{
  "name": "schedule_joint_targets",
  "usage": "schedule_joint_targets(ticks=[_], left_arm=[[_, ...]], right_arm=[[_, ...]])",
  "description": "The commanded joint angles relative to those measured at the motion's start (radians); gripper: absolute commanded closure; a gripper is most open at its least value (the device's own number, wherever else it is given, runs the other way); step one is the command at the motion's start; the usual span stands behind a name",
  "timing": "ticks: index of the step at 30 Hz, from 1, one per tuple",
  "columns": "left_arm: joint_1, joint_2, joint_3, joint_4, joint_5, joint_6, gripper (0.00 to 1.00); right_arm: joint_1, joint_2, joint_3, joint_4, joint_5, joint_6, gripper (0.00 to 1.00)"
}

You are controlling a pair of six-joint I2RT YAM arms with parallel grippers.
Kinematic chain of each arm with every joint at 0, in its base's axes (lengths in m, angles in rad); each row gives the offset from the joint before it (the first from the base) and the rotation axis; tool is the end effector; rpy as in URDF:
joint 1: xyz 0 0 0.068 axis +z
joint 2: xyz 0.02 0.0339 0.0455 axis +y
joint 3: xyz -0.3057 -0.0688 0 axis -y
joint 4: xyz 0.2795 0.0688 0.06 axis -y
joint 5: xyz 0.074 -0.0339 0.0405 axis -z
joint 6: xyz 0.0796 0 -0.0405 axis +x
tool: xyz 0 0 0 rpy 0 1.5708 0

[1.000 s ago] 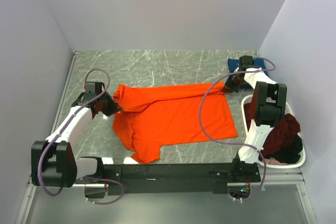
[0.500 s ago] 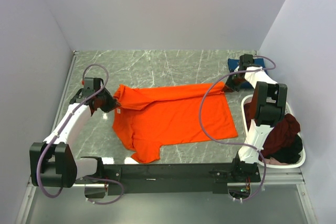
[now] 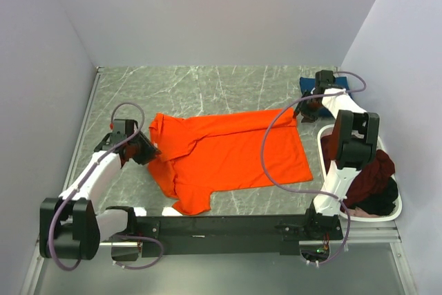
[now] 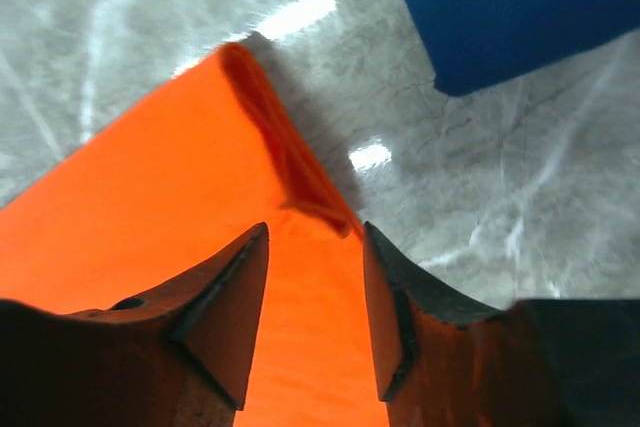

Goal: Fold and stack the t-shirts
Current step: Fold the tshirt

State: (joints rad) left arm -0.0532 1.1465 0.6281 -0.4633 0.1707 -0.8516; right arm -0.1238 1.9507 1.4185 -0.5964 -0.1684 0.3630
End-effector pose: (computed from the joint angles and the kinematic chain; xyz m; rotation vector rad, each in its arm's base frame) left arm 0.2503 -0.0269 0.1790 -0.9596 2.4504 -0.5513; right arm 0.4680 -0.0448 0.1695 0.6026 2.6398 0.2995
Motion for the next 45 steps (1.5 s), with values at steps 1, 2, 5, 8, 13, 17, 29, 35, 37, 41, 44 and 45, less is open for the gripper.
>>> schedule_joint_targets(ticks=[1, 2, 5, 8, 13, 17, 29, 35, 37, 41, 44, 45], left_arm=[[0.001, -0.063, 0.025, 0.026, -0.011, 0.019, 0.60], [0.003, -0.068, 0.036, 0.020, -0.020, 0.025, 0.55], [0.032, -0.051, 0.097, 0.003, -0.062, 0.057, 0.39], [0.050, 0.018, 0.175, 0.018, -0.082, 0.092, 0.34], [0.049, 0.261, 0.372, 0.045, -0.091, 0.144, 0.34], [0.050, 0.436, 0.531, 0.034, -0.086, 0.143, 0.37], [0.009, 0.732, 0.748, -0.001, -0.164, 0.128, 0.43], [-0.017, 0.817, 0.792, -0.018, -0.229, 0.128, 0.44], [-0.017, 0.832, 0.797, -0.020, -0.243, 0.118, 0.45], [-0.014, 0.858, 0.794, -0.023, -0.298, 0.111, 0.56], [0.015, 0.845, 0.768, -0.018, -0.332, 0.095, 0.69], [0.027, 0.837, 0.757, -0.011, -0.332, 0.089, 0.70]], right_arm=[[0.042, -0.148, -0.004, 0.027, 0.096, 0.016, 0.49], [0.055, -0.163, -0.010, 0.035, 0.104, 0.016, 0.49], [0.104, -0.216, -0.038, 0.061, 0.129, 0.011, 0.48], [0.160, -0.240, -0.070, 0.118, 0.058, -0.005, 0.48], [0.233, -0.188, -0.052, 0.173, -0.039, -0.004, 0.49], [0.257, -0.124, -0.021, 0.199, -0.080, 0.019, 0.50], [0.274, 0.050, 0.048, 0.216, -0.128, 0.056, 0.51], [0.274, 0.088, 0.046, 0.219, -0.143, 0.071, 0.51], [0.273, 0.100, 0.042, 0.218, -0.143, 0.077, 0.51], [0.265, 0.109, 0.025, 0.221, -0.149, 0.086, 0.51], [0.250, 0.108, 0.007, 0.225, -0.152, 0.100, 0.51], [0.244, 0.108, 0.000, 0.230, -0.152, 0.105, 0.51]])
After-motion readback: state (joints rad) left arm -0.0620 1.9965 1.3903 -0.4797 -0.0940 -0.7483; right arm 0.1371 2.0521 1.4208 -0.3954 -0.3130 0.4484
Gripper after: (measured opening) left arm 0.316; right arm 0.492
